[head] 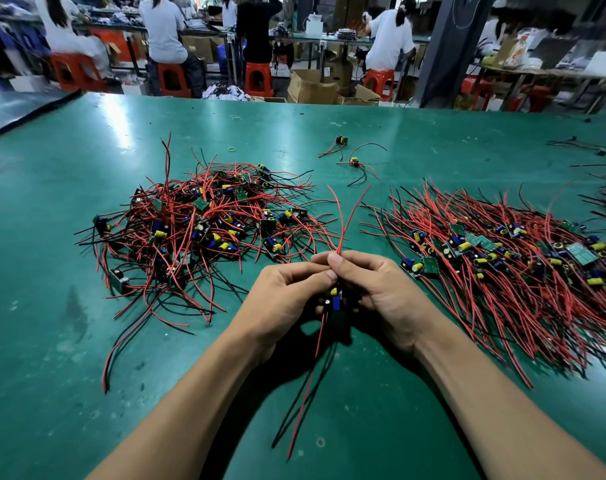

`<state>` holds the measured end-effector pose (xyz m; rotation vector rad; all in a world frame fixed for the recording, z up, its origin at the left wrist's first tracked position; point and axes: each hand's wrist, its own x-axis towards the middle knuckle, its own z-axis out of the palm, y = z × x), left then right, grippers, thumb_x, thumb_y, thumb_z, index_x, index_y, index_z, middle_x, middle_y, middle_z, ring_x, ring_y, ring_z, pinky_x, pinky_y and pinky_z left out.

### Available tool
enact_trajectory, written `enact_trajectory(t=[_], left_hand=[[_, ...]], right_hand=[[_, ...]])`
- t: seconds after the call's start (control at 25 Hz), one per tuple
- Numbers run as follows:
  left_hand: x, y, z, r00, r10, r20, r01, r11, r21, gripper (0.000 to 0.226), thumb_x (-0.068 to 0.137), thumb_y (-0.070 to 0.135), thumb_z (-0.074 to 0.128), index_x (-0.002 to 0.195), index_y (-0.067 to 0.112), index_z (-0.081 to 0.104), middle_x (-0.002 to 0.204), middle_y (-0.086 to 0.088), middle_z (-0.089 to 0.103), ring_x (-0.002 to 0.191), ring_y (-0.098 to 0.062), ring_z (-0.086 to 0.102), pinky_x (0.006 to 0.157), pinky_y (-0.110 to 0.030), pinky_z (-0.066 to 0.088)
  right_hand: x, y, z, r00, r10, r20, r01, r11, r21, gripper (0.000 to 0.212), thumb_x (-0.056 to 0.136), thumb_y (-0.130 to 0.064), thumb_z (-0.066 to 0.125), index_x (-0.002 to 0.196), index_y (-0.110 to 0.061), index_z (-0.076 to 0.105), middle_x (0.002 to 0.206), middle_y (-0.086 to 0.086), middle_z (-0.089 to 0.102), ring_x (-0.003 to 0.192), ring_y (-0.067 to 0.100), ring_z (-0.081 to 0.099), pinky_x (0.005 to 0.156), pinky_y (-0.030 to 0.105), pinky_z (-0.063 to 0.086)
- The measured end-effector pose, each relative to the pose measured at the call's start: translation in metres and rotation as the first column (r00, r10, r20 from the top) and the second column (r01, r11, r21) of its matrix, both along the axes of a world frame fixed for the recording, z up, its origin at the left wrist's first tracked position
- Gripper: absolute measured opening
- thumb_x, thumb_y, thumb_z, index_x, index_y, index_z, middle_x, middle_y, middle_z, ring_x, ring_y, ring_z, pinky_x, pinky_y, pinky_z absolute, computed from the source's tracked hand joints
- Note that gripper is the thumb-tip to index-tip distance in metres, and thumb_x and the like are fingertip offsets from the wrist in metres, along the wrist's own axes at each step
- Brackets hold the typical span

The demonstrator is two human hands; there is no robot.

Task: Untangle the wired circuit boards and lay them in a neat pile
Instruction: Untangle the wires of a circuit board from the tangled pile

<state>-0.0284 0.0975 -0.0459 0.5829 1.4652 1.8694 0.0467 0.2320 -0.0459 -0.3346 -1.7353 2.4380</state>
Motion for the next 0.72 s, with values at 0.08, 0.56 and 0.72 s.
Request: enact_trajectory(t=[0.08,0.56,0.72], left_hand=[[-0.001,0.000,0.000,1.000,-0.003,-0.012,0.002,1.000,-0.014,0.013,0.090,0.005,0.064,0.088,0.004,0.077,0.082,-0.012,0.071,0.068,-0.021,0.063,0.062,-0.025,0.052],[0.001,0.003,0.003,0.998,0.033,-0.050,-0.039,0.991,-0.125,0.017,0.086,0.003,0.067,0.072,0.007,0.075,0.069,-0.014,0.071,0.065,-0.024,0.058,0.065,-0.031,0.041],[0.001,0.002,0.003,0.997,-0.013,-0.076,0.002,0.990,-0.143,0.014,0.087,0.005,0.066,0.076,0.005,0.075,0.069,-0.013,0.071,0.056,-0.016,0.057,0.057,-0.023,0.044]], right_hand=[[0.000,0.003,-0.001,1.000,0.004,-0.007,-0.004,1.000,-0.003,0.024,0.085,-0.026,0.072,0.099,-0.008,0.077,0.091,0.016,0.073,0.071,0.021,0.070,0.074,0.042,0.061],[-0.009,0.015,-0.007,0.937,-0.349,-0.004,0.346,0.929,0.131,0.021,0.097,-0.014,0.061,0.085,-0.011,0.078,0.055,-0.003,0.039,0.047,0.007,0.033,0.043,0.018,0.029],[-0.009,0.018,-0.002,0.893,-0.448,-0.041,0.450,0.891,0.062,0.020,0.098,-0.010,0.058,0.083,-0.011,0.072,0.072,-0.006,0.067,0.045,0.004,0.034,0.040,0.016,0.030]])
